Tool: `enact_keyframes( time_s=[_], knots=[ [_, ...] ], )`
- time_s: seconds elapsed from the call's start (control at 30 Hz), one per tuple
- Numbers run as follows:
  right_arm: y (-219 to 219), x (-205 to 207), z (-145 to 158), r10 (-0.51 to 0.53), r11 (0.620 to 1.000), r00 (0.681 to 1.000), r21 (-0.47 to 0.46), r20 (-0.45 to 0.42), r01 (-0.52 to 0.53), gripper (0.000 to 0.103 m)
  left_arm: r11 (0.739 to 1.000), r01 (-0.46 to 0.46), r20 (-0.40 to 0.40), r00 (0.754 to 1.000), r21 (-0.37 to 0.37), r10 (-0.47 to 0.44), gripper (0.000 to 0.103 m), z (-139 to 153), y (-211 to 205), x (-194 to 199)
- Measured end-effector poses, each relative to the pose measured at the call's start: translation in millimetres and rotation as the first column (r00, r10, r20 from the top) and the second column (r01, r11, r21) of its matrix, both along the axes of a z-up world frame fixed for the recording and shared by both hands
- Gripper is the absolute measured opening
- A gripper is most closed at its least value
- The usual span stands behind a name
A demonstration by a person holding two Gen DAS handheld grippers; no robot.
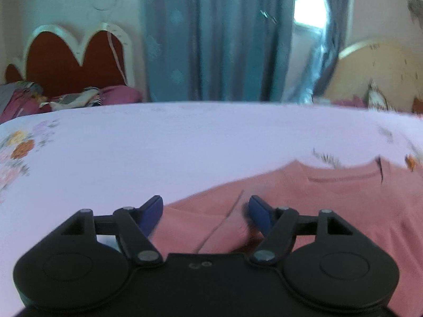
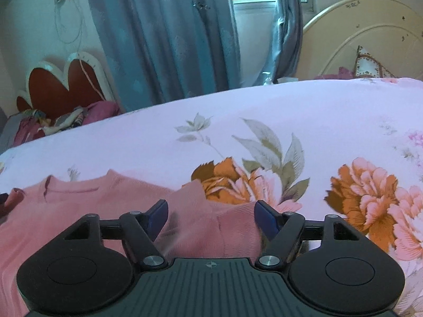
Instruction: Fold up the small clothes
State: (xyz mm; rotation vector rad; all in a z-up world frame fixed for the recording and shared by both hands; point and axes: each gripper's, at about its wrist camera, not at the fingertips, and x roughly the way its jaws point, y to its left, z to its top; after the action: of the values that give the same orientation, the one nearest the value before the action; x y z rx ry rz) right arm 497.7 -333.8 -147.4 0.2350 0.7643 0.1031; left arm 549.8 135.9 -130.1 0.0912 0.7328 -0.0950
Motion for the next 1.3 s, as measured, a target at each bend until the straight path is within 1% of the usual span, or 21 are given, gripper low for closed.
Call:
enact_keyframes(
  time_s=[0.03,0.07,0.17,0.2,0.23,0.27,0.3,0.37,0.47,0.57,0.63,0.67,0.7,0.73,0.8,0.9,0.97,1.03,1.13,1.23,1.3],
  knots=[
    [3.7,2.6,-1.8,0.015,1.000,1.000,-0.009,-0.011,-0.015,0.053,1.000,0.010,-0.017,1.000,0.012,-0.010,0.068,-3.3,-2.8,3.9],
    [7.0,4.7,-4.3,0.024,1.000,1.000,-0.014,-0.018,-0.024,0.049,1.000,0.017,-0.028,0.999,0.014,-0.017,0.064,-6.0,-3.2,5.6],
    [13.9,12.4,-9.7,0.044,0.999,0.998,-0.011,-0.040,-0.045,0.049,0.999,0.046,-0.053,0.997,-0.026,-0.047,0.037,-6.2,-5.7,9.9],
    [15.4,13.6,-9.8,0.047,0.999,0.998,-0.010,-0.039,-0.048,0.049,0.998,0.058,-0.051,0.997,-0.023,-0.059,0.036,-3.5,-9.3,8.2],
    [16.3,14.2,-9.4,0.048,0.999,0.998,-0.005,-0.035,-0.048,0.049,0.997,0.076,-0.038,0.996,-0.019,-0.077,0.036,-1.5,-11.6,4.6],
    [15.8,14.1,-9.6,0.045,0.999,0.998,0.000,-0.033,-0.045,0.049,0.995,0.100,-0.020,0.995,-0.013,-0.100,0.043,0.9,-13.8,0.4],
    [14.9,14.7,-10.0,0.042,0.999,0.999,0.004,-0.034,-0.042,0.049,0.992,0.123,-0.008,0.992,-0.008,-0.123,0.056,2.4,-15.5,-3.3],
    [11.4,14.9,-10.8,0.032,0.999,0.999,0.023,-0.036,-0.032,0.049,0.986,0.165,-0.011,0.986,-0.005,-0.165,0.070,3.2,-20.5,-8.9],
    [7.1,13.5,-9.5,0.018,0.998,0.999,0.066,-0.038,-0.016,0.049,0.980,0.200,-0.032,0.979,0.010,-0.199,0.073,-2.1,-22.8,-12.3],
    [15.1,14.4,-9.1,0.047,0.999,0.998,0.013,-0.045,-0.047,0.049,0.987,0.161,-0.062,0.985,0.003,-0.161,0.053,-10.1,-16.6,-5.4],
    [19.1,14.6,-8.9,0.054,0.998,0.998,-0.006,-0.044,-0.055,0.049,0.992,0.124,-0.052,0.991,-0.014,-0.125,0.033,-9.6,-11.1,-3.2],
    [20.4,14.6,-8.9,0.055,0.998,0.998,-0.011,-0.043,-0.055,0.045,0.994,0.108,-0.041,0.993,-0.001,-0.108,0.010,-9.7,-10.9,-2.7],
    [21.8,14.5,-8.8,0.059,0.998,0.997,-0.021,-0.041,-0.060,0.034,0.995,0.095,-0.031,0.995,0.008,-0.095,0.008,-8.8,-10.9,-2.4],
    [23.5,14.4,-7.9,0.067,0.997,0.997,-0.030,-0.037,-0.068,0.009,0.996,0.087,-0.016,0.996,0.010,-0.087,0.008,-7.2,-11.1,-3.5],
    [27.1,12.5,-4.3,0.078,0.996,0.997,-0.053,-0.011,-0.078,0.009,0.995,0.076,0.059,0.995,0.065,-0.080,0.007,-0.9,-16.0,-11.2],
    [28.0,6.0,4.7,0.061,0.995,0.995,-0.082,0.079,-0.055,0.008,0.997,-0.005,0.166,0.986,0.075,-0.008,0.007,8.3,-11.9,-17.3],
    [25.2,11.1,-1.9,0.011,0.996,0.997,-0.088,0.078,-0.005,0.008,0.994,-0.054,0.139,0.990,0.098,0.040,0.007,-2.4,-8.4,-8.8],
    [28.0,21.8,-20.6,-0.001,0.994,1.000,-0.110,0.006,0.001,0.008,0.988,-0.052,0.098,0.994,0.143,0.038,0.007,-18.9,-15.2,-5.0],
    [26.8,21.1,-18.5,-0.022,0.995,1.000,-0.100,0.019,0.024,0.008,0.985,-0.061,0.100,0.994,0.161,0.045,0.008,-22.5,-19.1,-6.2],
    [17.9,5.6,-5.7,-0.041,0.998,0.998,-0.039,0.039,0.042,0.013,0.983,-0.073,0.122,0.991,0.167,0.053,0.024,-13.5,-16.6,-12.9],
    [19.1,-13.7,5.7,-0.016,0.999,0.998,-0.043,0.064,0.019,0.013,0.985,-0.077,0.143,0.988,0.155,0.055,0.025,-4.5,-12.9,-23.7]
  ],
)
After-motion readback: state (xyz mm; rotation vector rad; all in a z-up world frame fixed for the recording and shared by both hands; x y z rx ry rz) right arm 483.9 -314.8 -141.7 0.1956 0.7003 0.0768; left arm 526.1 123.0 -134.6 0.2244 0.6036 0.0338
